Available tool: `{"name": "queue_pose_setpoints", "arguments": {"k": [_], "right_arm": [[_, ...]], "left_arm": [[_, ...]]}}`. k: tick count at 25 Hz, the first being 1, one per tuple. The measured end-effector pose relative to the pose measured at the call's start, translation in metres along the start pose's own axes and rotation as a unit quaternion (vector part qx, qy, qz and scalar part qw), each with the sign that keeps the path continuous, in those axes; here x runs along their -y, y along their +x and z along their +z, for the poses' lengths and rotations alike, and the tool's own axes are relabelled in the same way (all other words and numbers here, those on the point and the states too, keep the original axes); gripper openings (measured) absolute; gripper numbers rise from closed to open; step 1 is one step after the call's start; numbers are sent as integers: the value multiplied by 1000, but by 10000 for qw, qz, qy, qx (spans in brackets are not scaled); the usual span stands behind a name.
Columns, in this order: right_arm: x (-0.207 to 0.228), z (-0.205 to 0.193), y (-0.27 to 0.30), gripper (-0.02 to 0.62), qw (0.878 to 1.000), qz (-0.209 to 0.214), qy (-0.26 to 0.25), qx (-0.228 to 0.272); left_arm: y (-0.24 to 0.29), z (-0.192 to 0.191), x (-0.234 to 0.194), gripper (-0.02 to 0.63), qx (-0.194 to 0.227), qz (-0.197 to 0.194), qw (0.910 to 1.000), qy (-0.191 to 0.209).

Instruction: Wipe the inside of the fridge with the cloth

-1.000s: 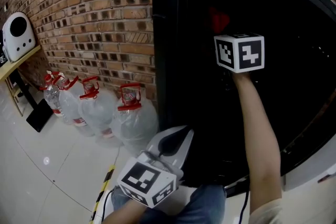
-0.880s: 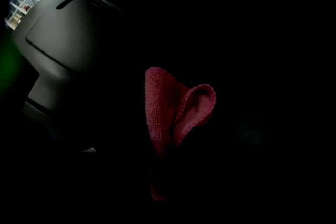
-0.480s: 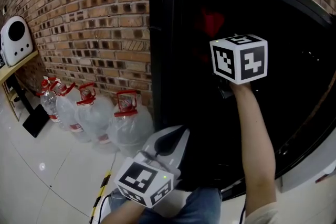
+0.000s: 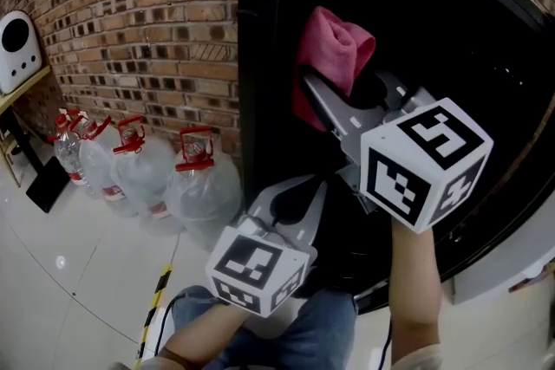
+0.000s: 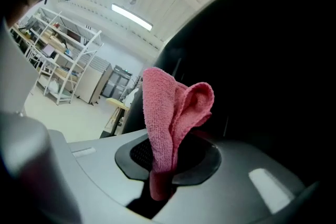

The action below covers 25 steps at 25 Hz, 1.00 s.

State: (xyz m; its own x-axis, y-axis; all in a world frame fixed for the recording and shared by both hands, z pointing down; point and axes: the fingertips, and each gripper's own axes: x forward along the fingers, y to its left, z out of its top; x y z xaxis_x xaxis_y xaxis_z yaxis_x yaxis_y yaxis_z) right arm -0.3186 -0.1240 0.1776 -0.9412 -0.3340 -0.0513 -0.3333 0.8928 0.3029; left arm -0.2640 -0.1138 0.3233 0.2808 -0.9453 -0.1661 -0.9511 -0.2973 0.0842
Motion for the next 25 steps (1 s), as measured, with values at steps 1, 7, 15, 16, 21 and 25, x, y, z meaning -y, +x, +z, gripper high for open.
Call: {"name": "queue_pose_setpoints", "arguments": {"k": [1,7,15,16,21,25], "right_arm": [[-7,1,-4,66,10000,50,-17,28],[-9,-7,1,65,9999,-16,-128,-12],[99,-29,42,66,9886,-1502,-35,22],[114,-35,52,66,9863,-1648,25,-47],[150,-46,89,66,9808,-1935,70,-223],[166,-50,104,66,9797,-1961,120,-396]], "left_arm": [[3,0,1,-19,-14,-10,10000,2],[17,-6,-3,-23,-39,-34,10000,-20],[29,-9,3,-23,-158,-97,9997,146],[29,-8,4,-23,-173,-99,9997,150],[22,-4,5,-23,-194,-44,9996,188],[20,0,0,-23,-143,48,9998,135]]}}
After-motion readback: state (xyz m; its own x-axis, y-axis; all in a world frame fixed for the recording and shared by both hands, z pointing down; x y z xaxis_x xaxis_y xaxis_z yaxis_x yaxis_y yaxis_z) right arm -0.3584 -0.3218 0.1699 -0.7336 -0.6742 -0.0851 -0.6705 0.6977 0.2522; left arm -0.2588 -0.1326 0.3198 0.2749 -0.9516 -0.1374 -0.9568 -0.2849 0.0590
